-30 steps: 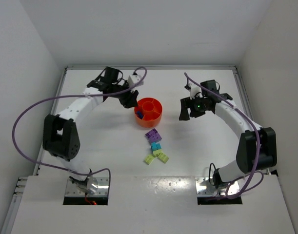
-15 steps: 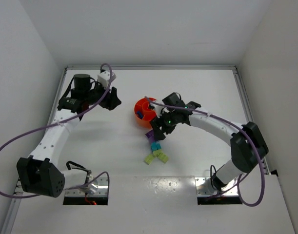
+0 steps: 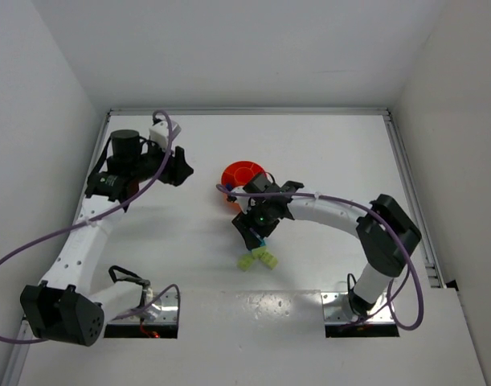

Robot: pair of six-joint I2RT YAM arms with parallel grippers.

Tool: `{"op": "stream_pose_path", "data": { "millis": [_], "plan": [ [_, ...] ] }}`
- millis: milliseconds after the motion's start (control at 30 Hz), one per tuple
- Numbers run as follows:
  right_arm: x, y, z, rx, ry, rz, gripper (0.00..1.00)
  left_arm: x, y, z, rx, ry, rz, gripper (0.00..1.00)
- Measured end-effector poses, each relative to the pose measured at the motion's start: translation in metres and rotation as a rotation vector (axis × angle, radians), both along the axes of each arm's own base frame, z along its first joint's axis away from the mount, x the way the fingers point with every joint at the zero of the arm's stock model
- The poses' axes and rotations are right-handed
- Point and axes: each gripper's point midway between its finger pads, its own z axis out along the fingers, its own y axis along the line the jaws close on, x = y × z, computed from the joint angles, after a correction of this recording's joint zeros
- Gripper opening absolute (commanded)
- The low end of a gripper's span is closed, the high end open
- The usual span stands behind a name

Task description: Sort the legos into containers by color

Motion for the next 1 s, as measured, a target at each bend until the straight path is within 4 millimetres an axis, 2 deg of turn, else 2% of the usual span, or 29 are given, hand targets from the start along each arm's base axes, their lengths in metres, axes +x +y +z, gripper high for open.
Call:
{"op": "stream_pose_path", "data": {
  "millis": [133, 333, 467, 567, 767, 867, 1000],
  "plan": [
    [-0.004, 0.000, -0.012, -0.042, 0.010, 0.002, 0.57, -0.003, 0.002, -0.001, 0.002, -0.003, 0.009, 0.60],
    [-0.001, 0.003, -0.011, -0.054, -0.009, -0.006, 0.46, -0.005, 0.003, -0.005, 0.006, 0.001, 0.016, 0.60],
    [0.002, 0.003, -0.011, -0.061, -0.023, -0.007, 0.30, -0.006, 0.004, -0.009, 0.010, 0.008, 0.019, 0.60],
    [0.005, 0.005, -0.008, -0.056, -0.035, -0.001, 0.22, -0.007, 0.004, -0.011, 0.013, 0.005, 0.018, 0.60],
    [0.006, 0.009, -0.004, -0.040, -0.044, 0.027, 0.19, -0.007, 0.004, -0.009, 0.014, -0.012, 0.013, 0.61],
    [0.005, 0.015, 0.011, -0.005, -0.044, 0.060, 0.17, -0.007, 0.002, -0.007, 0.006, -0.021, 0.001, 0.61],
    [0.012, 0.032, 0.051, 0.086, -0.089, 0.102, 0.16, -0.006, -0.001, -0.004, -0.007, -0.029, -0.009, 0.61]
  ]
}}
